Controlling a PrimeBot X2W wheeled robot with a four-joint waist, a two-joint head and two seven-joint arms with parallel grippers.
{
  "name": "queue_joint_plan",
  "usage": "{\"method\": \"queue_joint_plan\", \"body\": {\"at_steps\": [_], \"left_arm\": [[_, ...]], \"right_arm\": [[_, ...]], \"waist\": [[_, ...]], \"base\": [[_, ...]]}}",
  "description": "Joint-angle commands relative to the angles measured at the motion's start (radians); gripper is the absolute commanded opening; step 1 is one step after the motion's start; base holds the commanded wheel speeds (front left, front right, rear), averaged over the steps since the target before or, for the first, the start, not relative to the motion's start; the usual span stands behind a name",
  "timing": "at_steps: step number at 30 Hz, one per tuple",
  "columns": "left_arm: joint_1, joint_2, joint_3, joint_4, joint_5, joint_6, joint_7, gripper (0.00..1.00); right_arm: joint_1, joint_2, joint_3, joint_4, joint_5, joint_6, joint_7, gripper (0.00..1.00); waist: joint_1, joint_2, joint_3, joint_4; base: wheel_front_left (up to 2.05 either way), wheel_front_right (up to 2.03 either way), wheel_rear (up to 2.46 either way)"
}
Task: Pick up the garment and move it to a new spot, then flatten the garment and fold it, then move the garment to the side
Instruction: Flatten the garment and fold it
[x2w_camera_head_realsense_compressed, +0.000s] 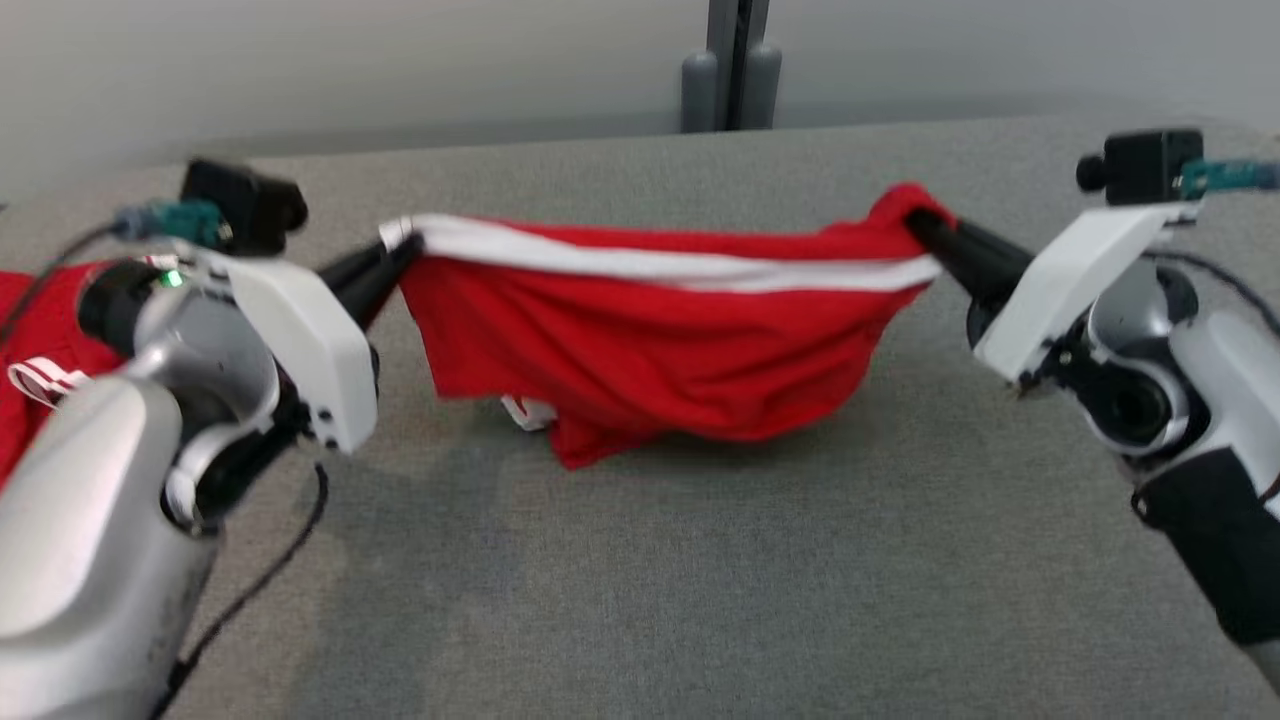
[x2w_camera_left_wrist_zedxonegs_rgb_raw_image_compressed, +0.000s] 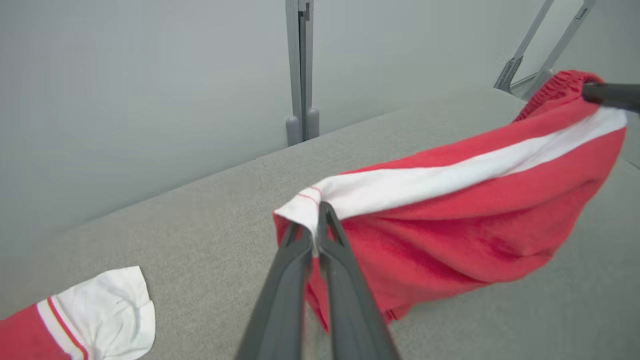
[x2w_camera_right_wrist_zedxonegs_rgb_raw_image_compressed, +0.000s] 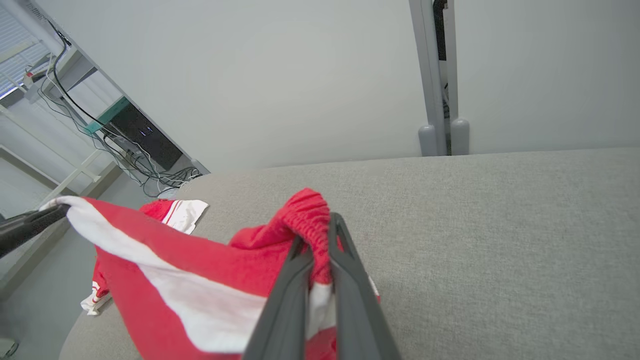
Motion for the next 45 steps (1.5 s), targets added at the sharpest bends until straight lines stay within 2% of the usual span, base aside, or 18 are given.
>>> {"method": "queue_joint_plan", "body": {"at_steps": [1, 5, 12, 20, 25, 30, 35, 39, 41, 45], "left_arm": [[-0.038, 0.007, -0.002, 0.008, -0.005, -0.001, -0.005, 0.00], [-0.313, 0.046, -0.059, 0.114, -0.018, -0.001, -0.049, 0.00], [-0.673, 0.079, -0.189, 0.268, -0.071, -0.001, -0.148, 0.00], [-0.982, 0.089, -0.294, 0.512, -0.138, 0.000, -0.285, 0.00], [-1.079, 0.075, -0.341, 0.641, -0.183, 0.000, -0.348, 0.00], [-1.078, 0.053, -0.415, 0.680, -0.250, 0.000, -0.372, 0.00], [-0.984, 0.066, -0.557, 0.655, -0.305, -0.001, -0.374, 0.00], [-0.873, 0.118, -0.695, 0.589, -0.363, -0.001, -0.358, 0.00], [-0.827, 0.155, -0.755, 0.551, -0.395, -0.001, -0.363, 0.00], [-0.754, 0.193, -0.825, 0.493, -0.456, -0.001, -0.358, 0.00]], "right_arm": [[-0.027, -0.008, -0.003, 0.004, 0.013, 0.002, 0.008, 0.00], [-0.244, -0.005, 0.000, 0.038, 0.084, 0.002, 0.055, 0.00], [-0.543, 0.017, -0.012, 0.158, 0.114, 0.002, 0.027, 0.00], [-0.822, 0.064, -0.066, 0.313, 0.133, 0.002, -0.132, 0.00], [-0.913, 0.096, -0.059, 0.381, 0.143, 0.001, -0.221, 0.00], [-0.903, 0.112, -0.009, 0.412, 0.163, 0.001, -0.230, 0.00], [-0.781, 0.099, 0.076, 0.417, 0.190, 0.001, -0.201, 0.00], [-0.632, 0.097, 0.142, 0.375, 0.253, 0.001, -0.148, 0.00], [-0.559, 0.065, 0.179, 0.341, 0.270, 0.001, -0.132, 0.00], [-0.449, 0.041, 0.232, 0.302, 0.305, 0.001, -0.091, 0.00]], "waist": [[0.0000, 0.0000, 0.076, -0.001], [0.0000, 0.0000, 0.183, -0.004], [0.0000, 0.0000, 0.289, -0.006], [0.0000, 0.0000, 0.332, -0.025], [0.0000, 0.0000, 0.329, -0.043], [0.0000, 0.0000, 0.322, -0.043], [0.0000, 0.0000, 0.291, -0.036], [0.0000, 0.0000, 0.243, -0.039], [0.0000, 0.0000, 0.212, -0.042], [0.0000, 0.0000, 0.157, -0.046]], "base": [[0.00, 0.00, 0.00], [0.00, 0.00, 0.00], [0.00, 0.00, 0.00], [0.00, 0.00, 0.00], [0.00, 0.00, 0.00], [0.00, 0.00, 0.00], [0.00, 0.00, 0.00], [0.00, 0.00, 0.00], [0.00, 0.00, 0.00], [0.00, 0.00, 0.00]]}}
